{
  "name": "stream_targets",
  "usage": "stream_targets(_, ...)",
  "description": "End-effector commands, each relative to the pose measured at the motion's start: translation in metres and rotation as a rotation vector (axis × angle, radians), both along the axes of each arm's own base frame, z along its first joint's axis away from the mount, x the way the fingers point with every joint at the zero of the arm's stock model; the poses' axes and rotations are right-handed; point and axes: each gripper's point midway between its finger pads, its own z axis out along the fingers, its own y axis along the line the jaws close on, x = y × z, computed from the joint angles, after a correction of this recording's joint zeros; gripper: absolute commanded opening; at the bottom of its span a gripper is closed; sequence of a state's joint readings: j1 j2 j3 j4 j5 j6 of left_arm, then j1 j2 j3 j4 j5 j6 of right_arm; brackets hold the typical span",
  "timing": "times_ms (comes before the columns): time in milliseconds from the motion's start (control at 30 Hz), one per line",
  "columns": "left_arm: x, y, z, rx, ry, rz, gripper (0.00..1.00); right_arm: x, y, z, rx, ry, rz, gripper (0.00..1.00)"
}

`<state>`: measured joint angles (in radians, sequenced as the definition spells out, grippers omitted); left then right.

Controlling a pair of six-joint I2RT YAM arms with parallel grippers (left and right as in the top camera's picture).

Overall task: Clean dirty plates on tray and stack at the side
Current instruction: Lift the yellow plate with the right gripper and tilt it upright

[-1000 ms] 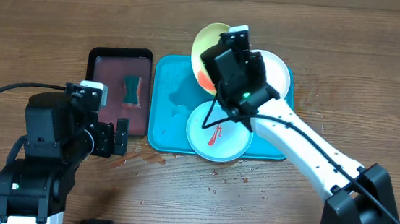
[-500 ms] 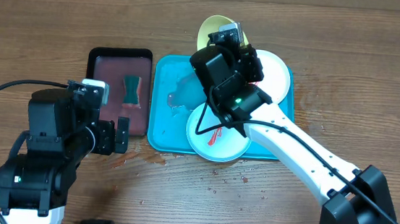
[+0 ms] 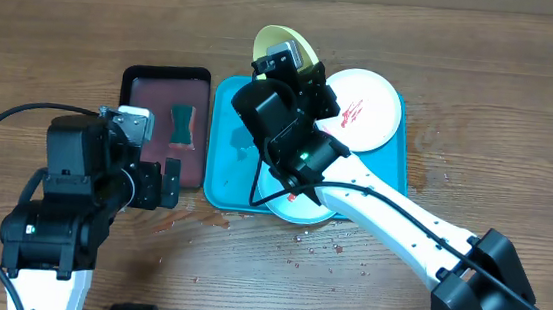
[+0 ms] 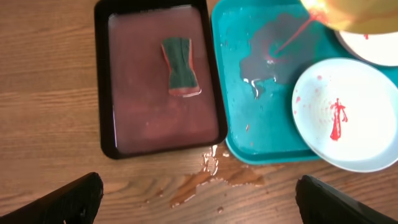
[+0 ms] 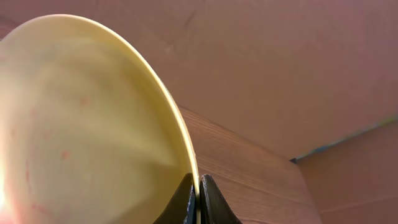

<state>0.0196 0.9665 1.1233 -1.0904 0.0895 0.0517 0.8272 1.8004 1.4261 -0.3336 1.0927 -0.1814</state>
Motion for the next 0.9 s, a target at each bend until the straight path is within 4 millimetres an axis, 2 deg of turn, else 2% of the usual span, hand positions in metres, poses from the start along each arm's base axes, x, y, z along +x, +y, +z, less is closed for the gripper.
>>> stream_targets(0, -0.005, -0.011, -0.001, 0.000, 0.002, -0.094, 1.00, 0.002, -0.003, 0.013, 0.000, -0.033, -0.027, 0.04)
stream_targets(100, -0.016, -0.025, 0.010, -0.010, -0.051, -0.220, 1.00, 0.002, -0.003, 0.012, -0.004, -0.028, -0.027, 0.04)
stream_targets(233, -0.028, -0.017, 0.021, 0.031, -0.136, -0.181, 1.00, 0.002, -0.003, 0.012, -0.004, -0.028, -0.027, 0.04)
stream_targets(367, -0.039, -0.009, 0.016, 0.040, -0.168, -0.108, 1.00, 0.002, -0.003, 0.012, -0.003, -0.028, -0.027, 0.04)
stream_targets(533, -0.039, -0.002, 0.017, 0.032, -0.195, -0.043, 1.00, 0.002, -0.004, 0.011, 0.003, -0.028, -0.028, 0.04)
stream_targets(867, -0.036, -0.002, 0.018, 0.031, -0.203, -0.041, 1.00, 0.003, -0.002, 0.013, 0.014, -0.035, -0.021, 0.04)
